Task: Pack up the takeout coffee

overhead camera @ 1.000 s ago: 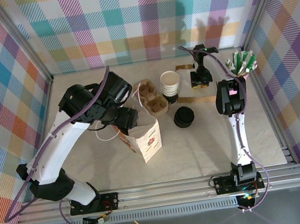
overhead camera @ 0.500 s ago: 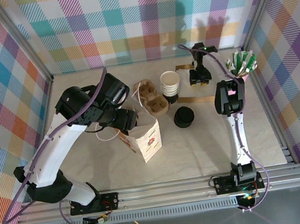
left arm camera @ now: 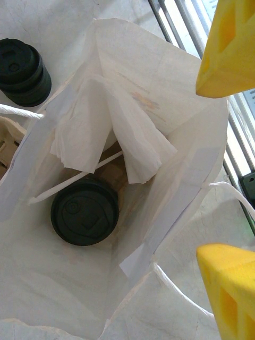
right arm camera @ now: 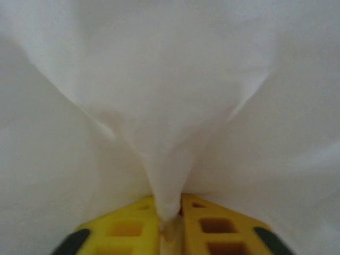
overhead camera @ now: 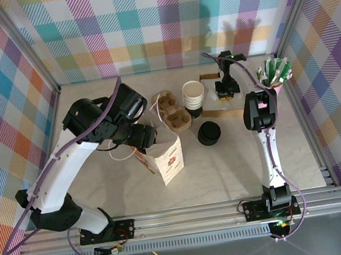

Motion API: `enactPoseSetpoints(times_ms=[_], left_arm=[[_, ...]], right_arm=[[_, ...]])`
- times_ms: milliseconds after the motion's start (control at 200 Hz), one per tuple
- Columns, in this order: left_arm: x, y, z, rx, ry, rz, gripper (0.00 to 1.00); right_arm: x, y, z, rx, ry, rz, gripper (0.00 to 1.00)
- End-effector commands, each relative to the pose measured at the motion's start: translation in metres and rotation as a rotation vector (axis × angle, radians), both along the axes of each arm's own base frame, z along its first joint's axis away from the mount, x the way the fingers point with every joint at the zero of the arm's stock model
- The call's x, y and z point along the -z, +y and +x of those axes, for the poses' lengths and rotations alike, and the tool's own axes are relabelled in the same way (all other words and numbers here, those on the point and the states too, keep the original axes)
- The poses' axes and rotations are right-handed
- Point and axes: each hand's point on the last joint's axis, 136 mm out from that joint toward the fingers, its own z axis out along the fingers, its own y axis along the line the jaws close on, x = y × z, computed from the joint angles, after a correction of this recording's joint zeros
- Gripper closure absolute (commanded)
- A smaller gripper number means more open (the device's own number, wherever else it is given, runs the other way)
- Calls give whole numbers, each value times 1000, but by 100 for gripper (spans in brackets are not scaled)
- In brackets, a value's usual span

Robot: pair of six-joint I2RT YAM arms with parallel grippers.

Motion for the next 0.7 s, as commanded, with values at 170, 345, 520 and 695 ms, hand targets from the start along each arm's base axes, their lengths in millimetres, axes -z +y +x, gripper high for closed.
enactPoseSetpoints(times_ms=[170, 345, 520, 695], left_arm=[[1, 13, -10, -6, 24, 25, 27], [1, 12, -9, -5, 17, 17, 27], [-4, 11, -8, -16, -6, -10, 27], [-16, 5, -2, -43, -54, -81, 28]], right_arm=[[-46, 2, 4, -16, -77, -7, 86], [-72, 0, 5, -19, -128, -15, 91], [-102, -1, 6, -16, -192, -12, 99], [-142, 0, 5, 6, -277, 14, 100]])
